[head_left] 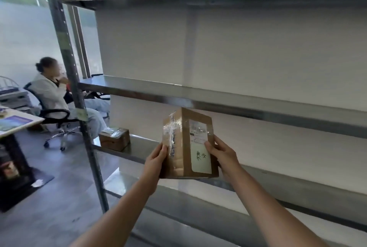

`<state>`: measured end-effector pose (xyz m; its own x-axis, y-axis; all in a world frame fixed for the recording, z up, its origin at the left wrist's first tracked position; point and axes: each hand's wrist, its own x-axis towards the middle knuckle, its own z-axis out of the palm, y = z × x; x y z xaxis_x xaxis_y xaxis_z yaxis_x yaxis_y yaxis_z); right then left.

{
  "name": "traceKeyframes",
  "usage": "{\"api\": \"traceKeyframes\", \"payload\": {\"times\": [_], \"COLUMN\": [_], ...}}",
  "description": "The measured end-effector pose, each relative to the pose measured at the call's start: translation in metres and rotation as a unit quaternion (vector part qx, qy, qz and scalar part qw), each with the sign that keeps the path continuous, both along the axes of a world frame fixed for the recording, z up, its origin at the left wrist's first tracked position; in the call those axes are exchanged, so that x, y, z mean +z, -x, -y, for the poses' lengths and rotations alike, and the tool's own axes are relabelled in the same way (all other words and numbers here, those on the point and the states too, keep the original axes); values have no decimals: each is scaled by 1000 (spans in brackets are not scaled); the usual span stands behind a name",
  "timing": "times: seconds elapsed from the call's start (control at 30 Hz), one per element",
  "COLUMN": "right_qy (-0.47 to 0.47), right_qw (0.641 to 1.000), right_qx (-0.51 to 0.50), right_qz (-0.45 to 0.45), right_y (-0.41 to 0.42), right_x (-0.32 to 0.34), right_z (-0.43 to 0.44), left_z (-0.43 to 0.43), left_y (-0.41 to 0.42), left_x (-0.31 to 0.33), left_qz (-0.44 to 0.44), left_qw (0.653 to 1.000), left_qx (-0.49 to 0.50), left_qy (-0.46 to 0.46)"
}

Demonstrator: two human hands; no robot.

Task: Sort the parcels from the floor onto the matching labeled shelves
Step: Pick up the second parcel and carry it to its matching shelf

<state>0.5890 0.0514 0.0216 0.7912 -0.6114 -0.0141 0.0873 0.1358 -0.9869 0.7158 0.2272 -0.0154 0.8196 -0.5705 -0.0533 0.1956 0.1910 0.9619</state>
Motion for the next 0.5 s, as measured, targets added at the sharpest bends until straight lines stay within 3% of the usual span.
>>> {"api": "traceKeyframes", "payload": {"times": [0.23, 0.5], "right_qy": [-23, 20], "right_qw": [995, 982], "right_qx": [98, 186], "right_qz": [-15, -15], "right_y": [-68, -128], "right_x": [0, 13], "right_z": [-19, -32], "left_z": [-34, -55], "left_y": [-34, -59], "left_x": [7, 21], "left_qz": [19, 38], "left_qw": [990, 959], "left_qx": [139, 282], "left_qy": [-34, -7]}}
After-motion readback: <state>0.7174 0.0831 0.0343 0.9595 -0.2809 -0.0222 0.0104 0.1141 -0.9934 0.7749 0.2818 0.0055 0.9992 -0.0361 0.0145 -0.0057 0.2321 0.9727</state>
